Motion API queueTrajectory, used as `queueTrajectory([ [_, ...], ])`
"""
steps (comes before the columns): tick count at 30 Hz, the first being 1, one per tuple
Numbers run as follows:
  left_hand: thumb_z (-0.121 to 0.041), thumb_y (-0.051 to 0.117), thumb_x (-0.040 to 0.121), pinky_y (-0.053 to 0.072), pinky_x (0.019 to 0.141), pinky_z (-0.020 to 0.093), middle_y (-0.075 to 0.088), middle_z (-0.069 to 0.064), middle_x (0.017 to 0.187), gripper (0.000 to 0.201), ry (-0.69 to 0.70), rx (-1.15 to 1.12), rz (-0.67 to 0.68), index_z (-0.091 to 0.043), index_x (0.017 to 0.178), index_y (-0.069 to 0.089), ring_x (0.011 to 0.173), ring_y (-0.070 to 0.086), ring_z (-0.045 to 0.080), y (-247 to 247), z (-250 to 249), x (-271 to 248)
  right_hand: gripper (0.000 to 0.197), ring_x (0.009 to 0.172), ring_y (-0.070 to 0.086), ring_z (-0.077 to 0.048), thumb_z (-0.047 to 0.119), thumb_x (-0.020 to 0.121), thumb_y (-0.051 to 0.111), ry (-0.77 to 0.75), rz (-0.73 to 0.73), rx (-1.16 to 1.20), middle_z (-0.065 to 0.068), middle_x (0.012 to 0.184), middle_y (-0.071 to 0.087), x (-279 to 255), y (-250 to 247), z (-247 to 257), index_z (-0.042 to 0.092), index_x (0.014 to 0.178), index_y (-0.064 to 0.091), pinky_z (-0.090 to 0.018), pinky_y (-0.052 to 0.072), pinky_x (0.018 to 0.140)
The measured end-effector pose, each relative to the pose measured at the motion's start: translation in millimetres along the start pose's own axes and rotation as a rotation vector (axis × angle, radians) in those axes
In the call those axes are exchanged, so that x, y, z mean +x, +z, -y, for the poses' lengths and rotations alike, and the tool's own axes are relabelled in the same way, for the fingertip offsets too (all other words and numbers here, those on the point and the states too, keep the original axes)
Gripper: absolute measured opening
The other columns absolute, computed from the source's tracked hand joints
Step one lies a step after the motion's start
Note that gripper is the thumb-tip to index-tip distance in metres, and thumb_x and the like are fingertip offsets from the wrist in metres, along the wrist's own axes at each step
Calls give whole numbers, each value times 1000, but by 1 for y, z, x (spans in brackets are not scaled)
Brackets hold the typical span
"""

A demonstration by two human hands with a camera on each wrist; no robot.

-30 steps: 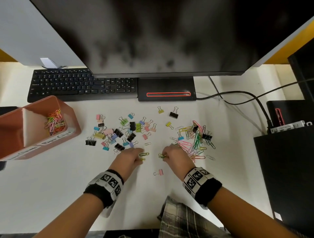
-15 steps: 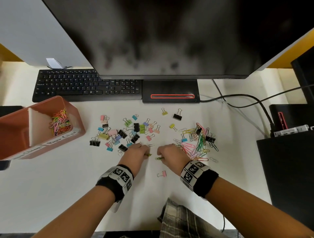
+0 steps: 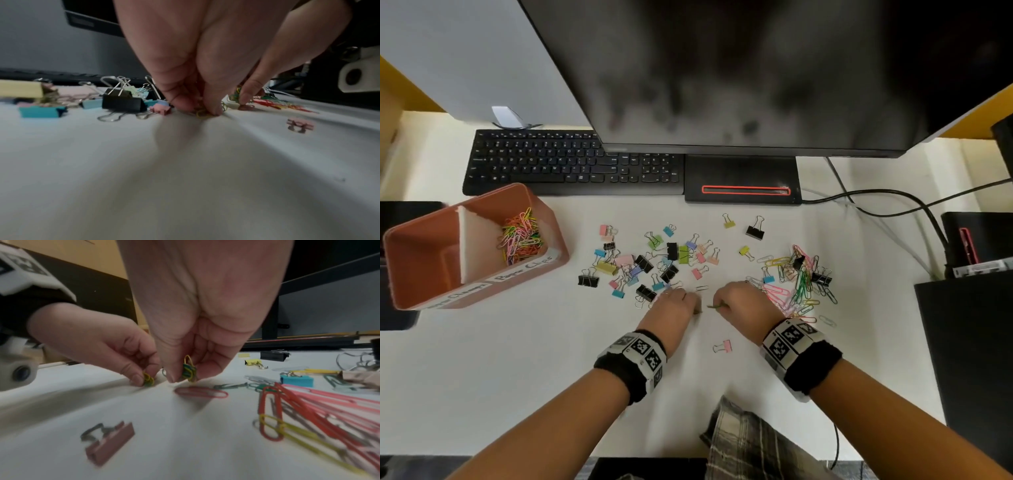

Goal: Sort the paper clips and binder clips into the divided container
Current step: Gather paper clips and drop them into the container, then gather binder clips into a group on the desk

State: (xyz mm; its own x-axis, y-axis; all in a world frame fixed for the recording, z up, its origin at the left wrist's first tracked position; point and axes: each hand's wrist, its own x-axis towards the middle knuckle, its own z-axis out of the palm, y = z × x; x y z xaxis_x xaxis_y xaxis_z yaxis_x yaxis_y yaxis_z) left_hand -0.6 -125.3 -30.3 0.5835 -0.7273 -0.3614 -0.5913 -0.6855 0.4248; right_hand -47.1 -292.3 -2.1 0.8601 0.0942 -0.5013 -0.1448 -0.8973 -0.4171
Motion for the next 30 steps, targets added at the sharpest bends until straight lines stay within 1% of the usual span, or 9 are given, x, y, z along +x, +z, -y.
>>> queueTrajectory([
  [5,-7,57,86,47,78,28,65,3,89,7,-94,-332,-277,-10,87,63,83,58,17,-55,27,-30,18,89,59,-20,17,91,52,-27,-152,131,-6,97,68,2,-28,32,12,99,67,-32,46,85],
  [7,-9,60,85,43,65,24,64,0,81,2,-194,-339,-428,-10,84,61,71,57,15,-97,52,-53,18,86,59,-18,17,90,52,-70,-211,135,-5,93,68,13,-44,59,13,97,68,-33,48,83],
  [10,-11,64,83,38,69,23,61,0,81,6,-377,-289,-639,-8,87,62,72,55,16,-158,105,-82,17,88,59,-22,16,89,53,-178,-277,141,-7,93,68,45,-67,121,13,96,68,-34,47,83],
  [12,-16,65,83,38,75,24,59,-1,82,8,-511,-254,-668,-10,87,62,76,54,15,-187,137,-91,16,90,60,-24,14,89,53,-244,-302,140,-9,95,68,76,-79,173,13,96,67,-37,49,84],
  [16,-20,63,84,41,81,26,63,3,89,11,-631,-229,-536,-11,90,67,83,57,20,-206,178,-86,14,91,63,-27,16,88,57,-256,-297,180,-10,99,68,142,-76,256,15,99,65,-42,53,84],
  [19,-14,52,89,45,94,33,67,7,109,22,-588,-136,-478,-10,107,64,99,61,23,-202,195,-86,30,102,62,-29,20,86,62,-190,-245,228,-12,111,67,166,-66,278,11,115,59,-41,51,91],
  [22,-12,51,87,46,96,34,66,5,113,27,-490,-196,-559,-16,112,63,102,60,19,-200,189,-92,36,104,62,-21,21,86,62,-236,-306,384,-8,116,64,154,-57,266,14,121,54,-35,51,93],
  [26,-8,59,82,48,81,29,64,-1,95,19,-168,-296,-523,-17,98,65,85,57,12,-176,145,-85,20,87,56,-5,23,89,58,-292,-347,412,8,103,60,97,-45,204,21,109,62,-17,47,81],
  [30,-17,60,86,50,72,25,62,0,92,13,14,-383,-292,-18,98,64,76,59,11,-126,86,-52,22,71,43,5,20,86,62,-41,-327,292,9,95,55,25,-19,97,24,107,63,-18,42,72],
])
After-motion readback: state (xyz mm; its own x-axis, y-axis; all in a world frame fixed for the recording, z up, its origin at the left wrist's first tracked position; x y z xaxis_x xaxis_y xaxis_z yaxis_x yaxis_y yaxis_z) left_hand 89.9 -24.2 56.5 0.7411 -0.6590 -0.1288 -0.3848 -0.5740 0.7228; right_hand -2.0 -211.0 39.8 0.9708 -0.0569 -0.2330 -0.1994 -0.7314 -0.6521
